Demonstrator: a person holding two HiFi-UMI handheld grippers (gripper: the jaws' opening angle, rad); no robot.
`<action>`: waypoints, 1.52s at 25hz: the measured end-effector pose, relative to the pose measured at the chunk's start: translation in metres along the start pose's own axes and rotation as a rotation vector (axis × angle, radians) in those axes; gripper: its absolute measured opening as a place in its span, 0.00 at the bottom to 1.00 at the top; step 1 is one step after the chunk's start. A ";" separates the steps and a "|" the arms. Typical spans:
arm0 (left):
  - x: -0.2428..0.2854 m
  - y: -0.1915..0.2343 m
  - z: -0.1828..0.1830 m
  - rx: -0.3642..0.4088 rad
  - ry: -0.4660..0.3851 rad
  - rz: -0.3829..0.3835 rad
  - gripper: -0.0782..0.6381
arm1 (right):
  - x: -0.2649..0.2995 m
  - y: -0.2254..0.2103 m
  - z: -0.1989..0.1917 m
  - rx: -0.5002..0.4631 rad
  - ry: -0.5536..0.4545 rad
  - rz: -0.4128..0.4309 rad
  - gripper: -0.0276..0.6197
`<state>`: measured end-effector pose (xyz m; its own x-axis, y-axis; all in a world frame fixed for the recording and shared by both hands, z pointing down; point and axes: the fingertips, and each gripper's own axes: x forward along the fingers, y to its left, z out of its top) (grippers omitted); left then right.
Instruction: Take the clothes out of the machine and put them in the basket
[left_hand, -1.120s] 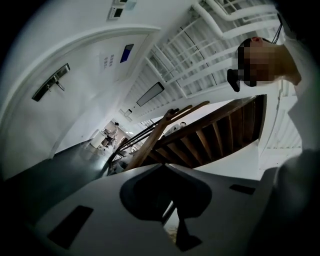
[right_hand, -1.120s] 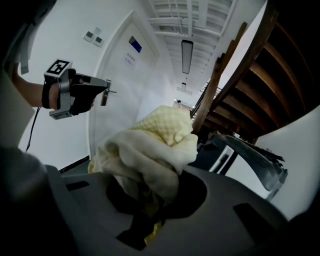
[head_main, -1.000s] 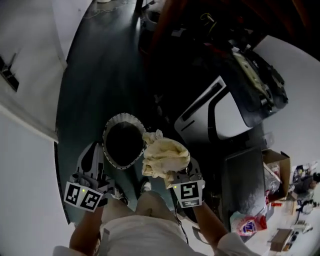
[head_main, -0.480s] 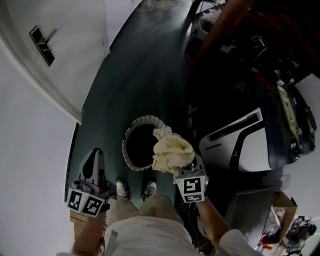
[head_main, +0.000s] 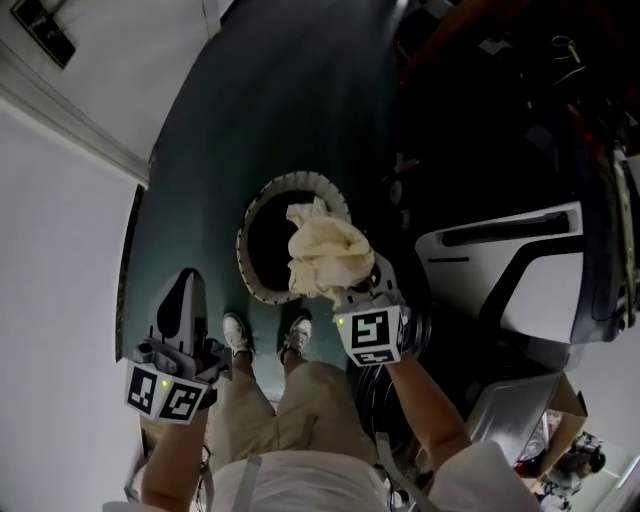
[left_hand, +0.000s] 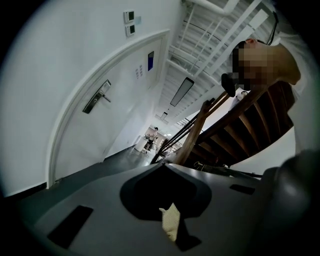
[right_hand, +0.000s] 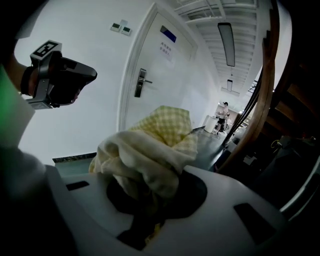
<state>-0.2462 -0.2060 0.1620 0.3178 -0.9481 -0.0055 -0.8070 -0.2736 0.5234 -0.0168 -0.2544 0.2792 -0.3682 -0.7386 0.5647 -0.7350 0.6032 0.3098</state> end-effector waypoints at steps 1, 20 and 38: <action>0.004 0.007 -0.012 -0.005 0.007 0.006 0.13 | 0.014 0.004 -0.007 -0.011 0.002 0.007 0.15; 0.019 0.115 -0.146 -0.028 0.174 0.078 0.13 | 0.226 0.104 -0.203 -0.080 0.266 0.148 0.15; 0.038 0.104 -0.158 -0.075 0.193 0.064 0.13 | 0.254 0.148 -0.311 -0.109 0.709 0.321 0.56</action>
<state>-0.2396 -0.2447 0.3506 0.3622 -0.9128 0.1888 -0.7914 -0.1942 0.5797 -0.0421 -0.2595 0.7066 -0.0753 -0.1770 0.9813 -0.5804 0.8080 0.1012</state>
